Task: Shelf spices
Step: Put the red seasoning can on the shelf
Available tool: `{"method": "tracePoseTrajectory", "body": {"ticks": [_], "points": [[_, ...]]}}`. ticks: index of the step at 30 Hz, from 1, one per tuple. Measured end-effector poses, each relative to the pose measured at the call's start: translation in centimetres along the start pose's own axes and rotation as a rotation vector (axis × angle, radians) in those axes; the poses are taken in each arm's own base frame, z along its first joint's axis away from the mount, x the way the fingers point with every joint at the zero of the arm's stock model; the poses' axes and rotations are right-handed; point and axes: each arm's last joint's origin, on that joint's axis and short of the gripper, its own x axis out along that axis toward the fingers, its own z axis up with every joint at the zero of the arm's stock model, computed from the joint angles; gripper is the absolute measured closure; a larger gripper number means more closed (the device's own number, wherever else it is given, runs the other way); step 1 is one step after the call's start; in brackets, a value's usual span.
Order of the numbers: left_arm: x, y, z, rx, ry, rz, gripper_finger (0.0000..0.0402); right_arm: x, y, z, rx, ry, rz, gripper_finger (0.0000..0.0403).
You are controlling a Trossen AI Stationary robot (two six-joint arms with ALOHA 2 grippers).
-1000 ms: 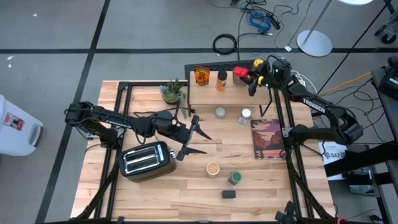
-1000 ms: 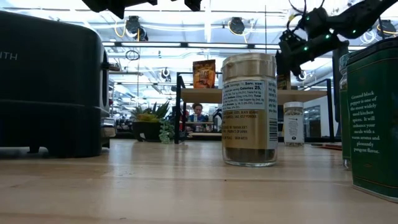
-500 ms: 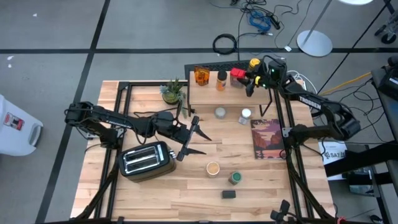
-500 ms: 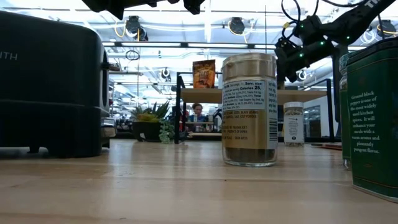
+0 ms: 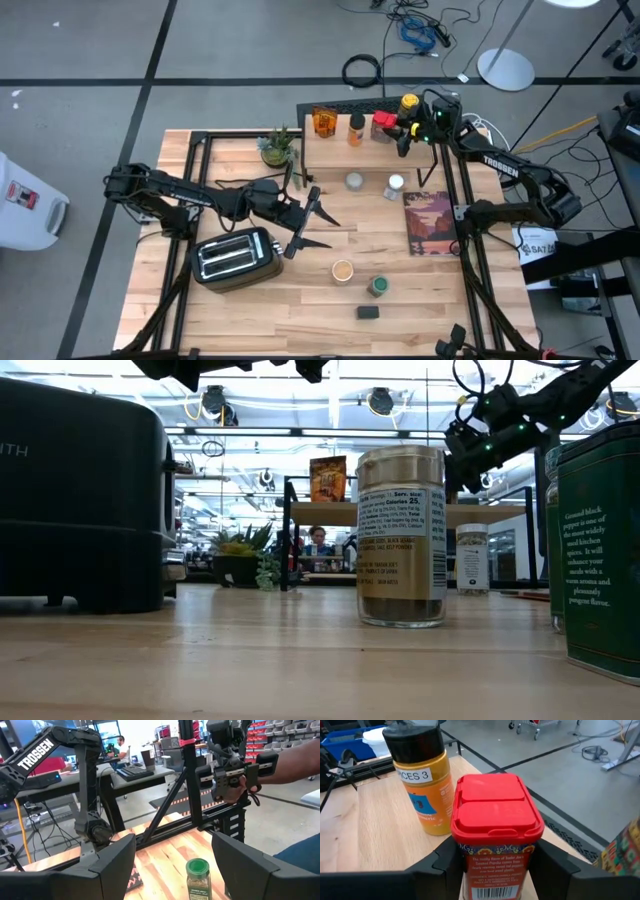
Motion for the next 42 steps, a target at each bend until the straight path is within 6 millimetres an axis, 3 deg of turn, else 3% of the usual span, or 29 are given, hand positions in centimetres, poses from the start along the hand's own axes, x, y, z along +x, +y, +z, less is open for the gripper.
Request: {"method": "tracePoseTrajectory", "body": {"ticks": [16, 28, 35, 42], "points": [[0.0, -0.1, 0.0, -0.006, -0.004, -0.019, 0.013, -0.3, 0.2, -0.5, 0.022, 0.051, 0.002, 0.0176], [0.0, -0.2, 0.0, -0.005, 0.0, -0.021, 0.013, -3.7, 2.0, -0.1, 0.018, 0.103, -0.019, 0.017], [0.0, -0.2, 0.0, -0.005, 0.001, -0.021, 0.013, -4.0, 4.7, -2.1, -0.032, 0.151, -0.105, 0.0215], [0.0, -0.2, -0.1, -0.004, 0.01, -0.023, 0.013, -3.5, 6.7, -4.6, -0.03, 0.005, -0.152, 0.029]]}}
